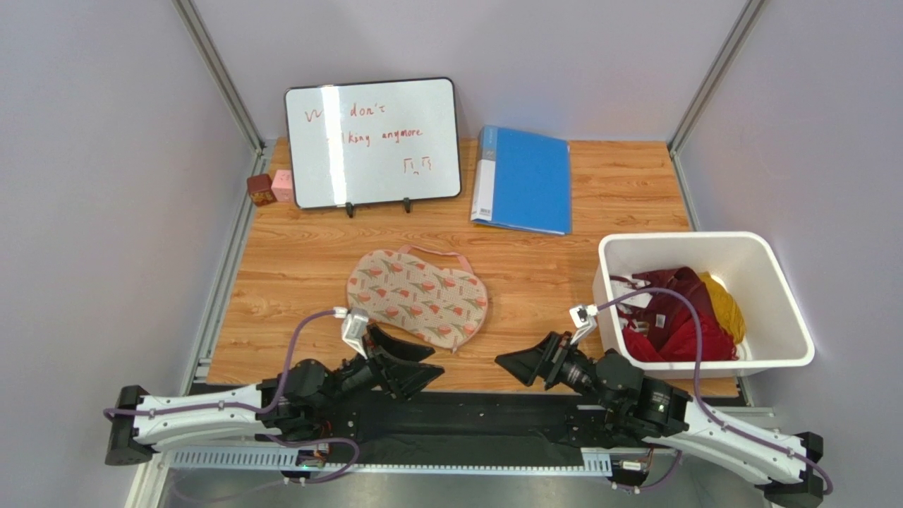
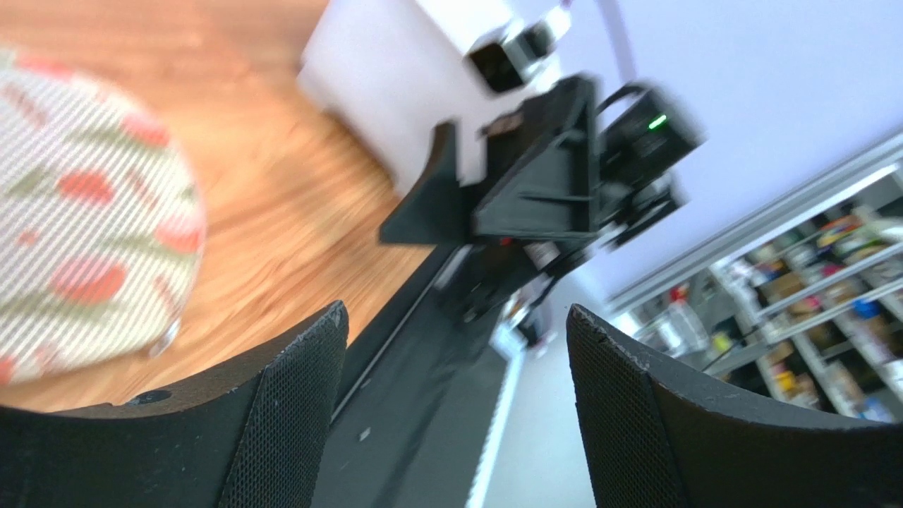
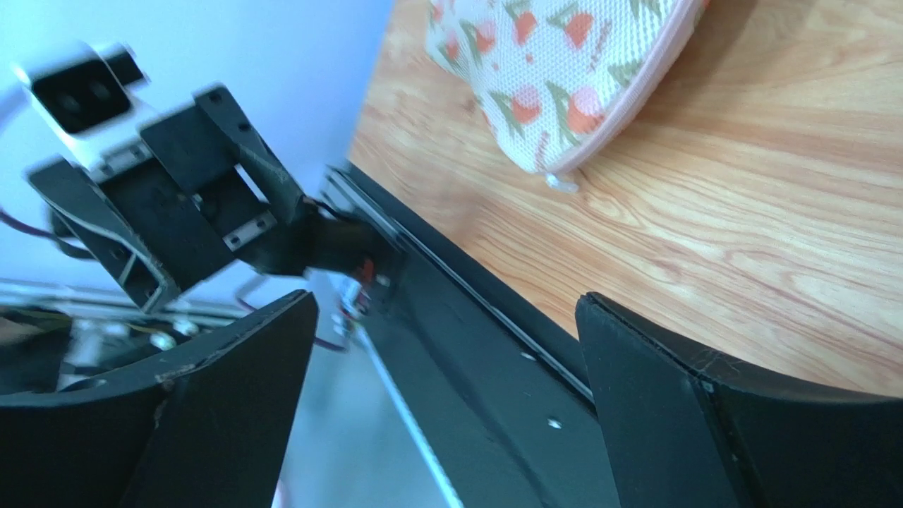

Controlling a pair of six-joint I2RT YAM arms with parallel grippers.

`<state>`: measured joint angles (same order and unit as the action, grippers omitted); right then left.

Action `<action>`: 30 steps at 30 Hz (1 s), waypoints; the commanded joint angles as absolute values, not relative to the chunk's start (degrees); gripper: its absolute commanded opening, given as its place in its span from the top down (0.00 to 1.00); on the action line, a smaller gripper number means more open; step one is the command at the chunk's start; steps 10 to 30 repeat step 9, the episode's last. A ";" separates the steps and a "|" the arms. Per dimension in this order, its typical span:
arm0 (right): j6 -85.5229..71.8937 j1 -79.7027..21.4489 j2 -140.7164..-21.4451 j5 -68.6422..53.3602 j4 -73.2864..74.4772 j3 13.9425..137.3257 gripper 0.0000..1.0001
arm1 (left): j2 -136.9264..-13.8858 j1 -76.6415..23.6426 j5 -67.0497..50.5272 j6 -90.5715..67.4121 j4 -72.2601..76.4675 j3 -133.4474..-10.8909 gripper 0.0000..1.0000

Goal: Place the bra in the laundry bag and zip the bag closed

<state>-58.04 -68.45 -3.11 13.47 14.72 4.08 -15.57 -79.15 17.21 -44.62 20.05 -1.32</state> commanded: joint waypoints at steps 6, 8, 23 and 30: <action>-69.17 -68.91 -3.60 20.83 18.98 -4.22 0.00 | -6.41 -79.72 15.65 -45.17 8.35 5.71 0.18; -70.57 -68.91 -3.25 20.83 20.56 -4.13 0.00 | -7.12 -79.72 15.29 -45.35 8.61 5.71 0.18; -70.40 -68.91 -2.03 20.40 21.70 -4.04 0.00 | -7.55 -79.72 15.21 -45.61 8.79 5.80 0.18; -70.40 -68.91 -2.03 20.40 21.70 -4.04 0.00 | -7.55 -79.72 15.21 -45.61 8.79 5.80 0.18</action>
